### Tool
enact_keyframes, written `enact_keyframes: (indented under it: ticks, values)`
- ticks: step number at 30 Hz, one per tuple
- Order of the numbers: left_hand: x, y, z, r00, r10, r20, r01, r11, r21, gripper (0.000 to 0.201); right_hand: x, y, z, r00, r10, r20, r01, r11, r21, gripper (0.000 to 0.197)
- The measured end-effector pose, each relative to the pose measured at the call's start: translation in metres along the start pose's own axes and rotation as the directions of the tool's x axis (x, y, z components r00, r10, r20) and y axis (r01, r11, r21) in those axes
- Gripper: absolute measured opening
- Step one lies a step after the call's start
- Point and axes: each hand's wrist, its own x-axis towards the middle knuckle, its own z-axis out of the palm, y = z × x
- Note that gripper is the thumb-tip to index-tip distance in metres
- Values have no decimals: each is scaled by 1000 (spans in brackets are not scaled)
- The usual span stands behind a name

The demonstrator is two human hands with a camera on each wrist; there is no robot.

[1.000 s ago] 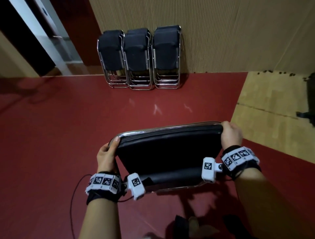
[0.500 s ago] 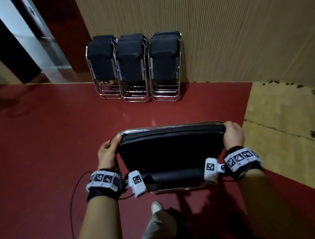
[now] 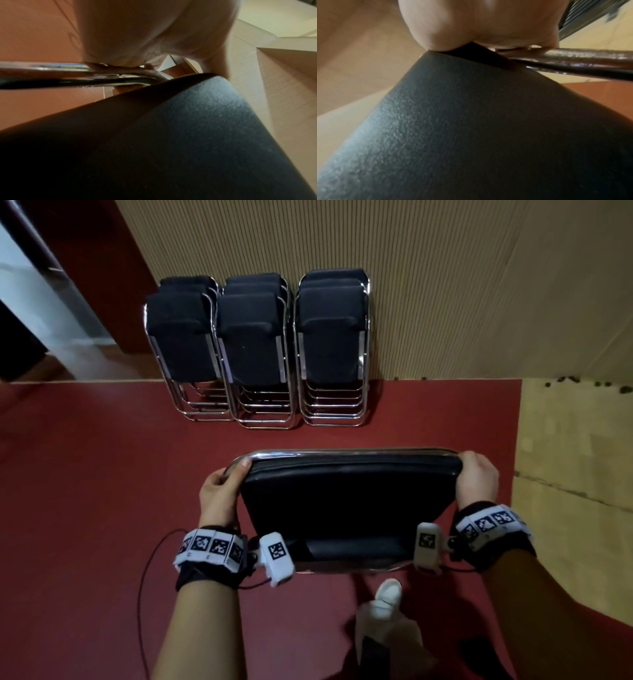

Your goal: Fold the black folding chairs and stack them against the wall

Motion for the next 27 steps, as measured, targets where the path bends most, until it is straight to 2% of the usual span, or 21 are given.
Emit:
enact_keyframes:
  ticks: [3,7,10,13,16,22,27]
  values:
    - [59,3,27,999,-23,-42,22,1000,-12,99,56,-19,56,999,-13,35,13,1000,-11,33]
    - [132,15,63,993,-45,-113,40,998,-49,86,129,-56,125,994,-16,112,17,1000,-13,30]
    - [180,26,93,991,-22,-130,13,997,-70,90,180,-86,168,990,-40,132,41,999,-10,26]
    - [226,40,121,989,-39,-144,22,993,-114,70,221,-110,209,987,-33,160,34,999,-2,26]
    - [290,52,153,988,-49,-143,36,995,-94,61,271,-127,257,990,-25,141,26,1000,-5,28]
    - [440,66,216,995,-74,-65,70,996,-63,69,364,-148,352,999,19,48,-16,999,-49,38]
    - [556,88,267,996,-80,25,79,997,25,70,433,-171,412,993,102,-63,-107,991,-82,30]
